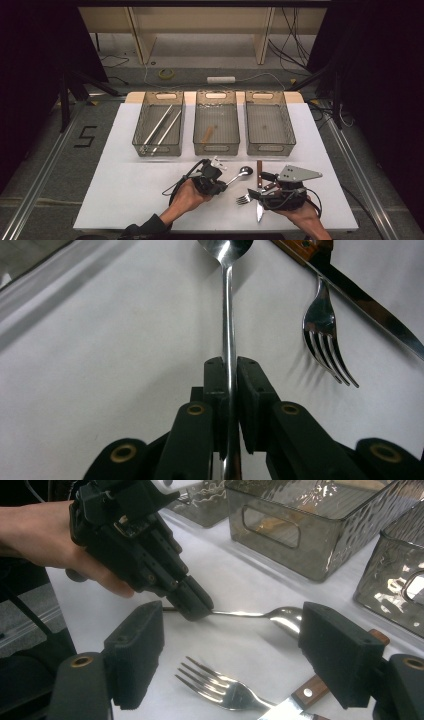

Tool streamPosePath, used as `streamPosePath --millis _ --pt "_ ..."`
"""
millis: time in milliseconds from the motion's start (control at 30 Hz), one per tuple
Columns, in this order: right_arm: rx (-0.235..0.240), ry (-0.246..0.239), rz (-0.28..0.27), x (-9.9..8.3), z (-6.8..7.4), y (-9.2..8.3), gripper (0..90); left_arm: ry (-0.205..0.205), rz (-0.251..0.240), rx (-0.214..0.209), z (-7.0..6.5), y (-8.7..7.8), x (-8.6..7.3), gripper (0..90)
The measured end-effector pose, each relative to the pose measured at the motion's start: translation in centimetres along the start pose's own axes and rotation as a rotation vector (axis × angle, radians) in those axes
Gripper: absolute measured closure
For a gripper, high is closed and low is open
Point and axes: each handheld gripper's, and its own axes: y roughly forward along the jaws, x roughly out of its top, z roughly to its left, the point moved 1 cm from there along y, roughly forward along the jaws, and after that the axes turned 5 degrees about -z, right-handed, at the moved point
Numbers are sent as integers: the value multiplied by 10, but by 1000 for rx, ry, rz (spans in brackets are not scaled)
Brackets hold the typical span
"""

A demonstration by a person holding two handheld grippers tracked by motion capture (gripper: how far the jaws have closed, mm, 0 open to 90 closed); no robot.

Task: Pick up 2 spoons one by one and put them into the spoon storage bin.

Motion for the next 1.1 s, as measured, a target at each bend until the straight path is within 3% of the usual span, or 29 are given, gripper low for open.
streamPosePath --millis 433,933,1100 --pt "0 1 -1 0 0 0 273 6 -16 -9 2 -7 2 831" --pt "0 3 3 0 0 0 273 47 -34 -13 2 -25 12 830" --pt "-1 3 2 0 -1 0 273 45 -65 -8 2 -34 19 830"
